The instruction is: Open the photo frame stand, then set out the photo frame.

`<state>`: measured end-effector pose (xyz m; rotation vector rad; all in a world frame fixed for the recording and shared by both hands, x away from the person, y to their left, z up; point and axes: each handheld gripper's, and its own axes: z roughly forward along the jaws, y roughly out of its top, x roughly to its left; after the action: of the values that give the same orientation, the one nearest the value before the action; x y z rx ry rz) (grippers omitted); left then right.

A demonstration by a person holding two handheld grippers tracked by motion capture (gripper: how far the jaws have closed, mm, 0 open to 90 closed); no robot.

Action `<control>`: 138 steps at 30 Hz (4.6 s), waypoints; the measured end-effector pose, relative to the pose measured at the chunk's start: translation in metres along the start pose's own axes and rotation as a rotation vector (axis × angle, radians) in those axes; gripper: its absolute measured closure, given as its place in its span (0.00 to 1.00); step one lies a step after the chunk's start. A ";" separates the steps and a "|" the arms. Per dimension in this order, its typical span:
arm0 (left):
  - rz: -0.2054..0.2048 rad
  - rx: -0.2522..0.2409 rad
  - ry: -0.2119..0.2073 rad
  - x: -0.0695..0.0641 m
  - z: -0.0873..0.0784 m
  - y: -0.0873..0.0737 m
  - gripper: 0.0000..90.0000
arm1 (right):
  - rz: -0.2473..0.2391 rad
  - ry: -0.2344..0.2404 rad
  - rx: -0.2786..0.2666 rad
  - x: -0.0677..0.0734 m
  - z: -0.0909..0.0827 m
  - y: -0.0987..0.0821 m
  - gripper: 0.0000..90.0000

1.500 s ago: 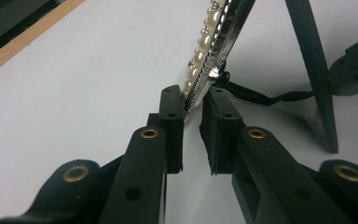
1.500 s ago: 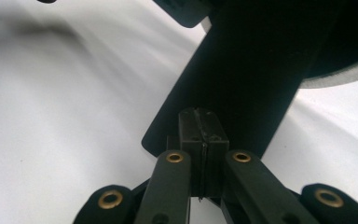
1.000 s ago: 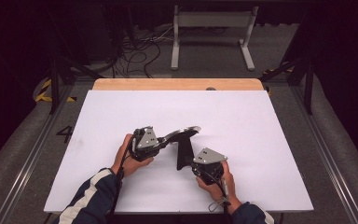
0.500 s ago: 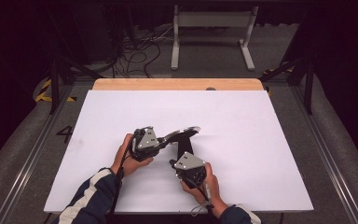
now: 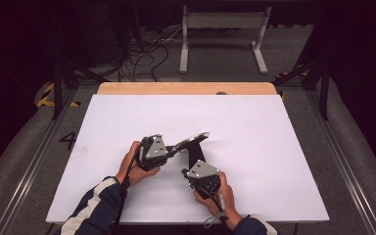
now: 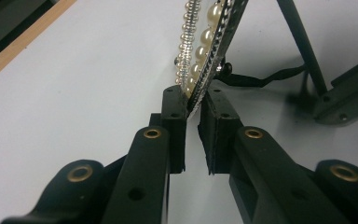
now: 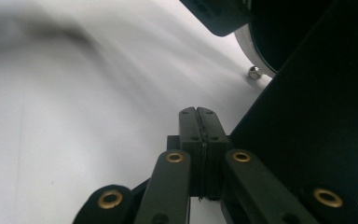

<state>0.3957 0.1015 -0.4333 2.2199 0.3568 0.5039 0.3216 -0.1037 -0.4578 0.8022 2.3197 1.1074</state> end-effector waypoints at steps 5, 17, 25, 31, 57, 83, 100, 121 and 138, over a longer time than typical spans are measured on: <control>0.005 0.002 -0.002 -0.002 -0.002 0.000 0.90 | -0.008 0.003 0.008 -0.002 -0.001 0.000 1.00; 0.034 0.009 0.004 -0.012 -0.003 0.002 0.90 | 0.027 -0.020 0.024 -0.013 -0.008 -0.005 1.00; 0.038 0.012 0.006 -0.015 -0.003 0.003 0.89 | 0.054 0.002 0.018 -0.024 -0.012 -0.009 1.00; 0.034 0.006 -0.004 -0.015 -0.003 0.003 0.89 | 0.049 0.006 0.022 -0.028 -0.014 -0.010 1.00; 0.013 -0.039 -0.008 -0.012 0.009 0.000 0.85 | 0.056 0.014 0.030 -0.034 -0.009 -0.013 1.00; 0.064 -0.003 -0.009 -0.023 -0.001 0.000 0.86 | 0.096 0.014 0.049 -0.045 -0.010 -0.014 1.00; 0.064 -0.023 -0.037 -0.030 -0.007 0.001 0.92 | 0.145 0.027 0.027 -0.055 -0.017 -0.018 1.00; -0.041 -0.070 0.060 -0.033 0.024 0.004 0.74 | 0.103 0.025 0.030 -0.050 -0.018 -0.020 1.00; 0.073 -0.021 0.102 -0.039 0.015 0.006 0.82 | 0.109 0.029 0.052 -0.055 -0.016 -0.023 1.00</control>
<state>0.3689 0.0718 -0.4471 2.1981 0.3224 0.6593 0.3449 -0.1607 -0.4590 0.9474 2.3620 1.1150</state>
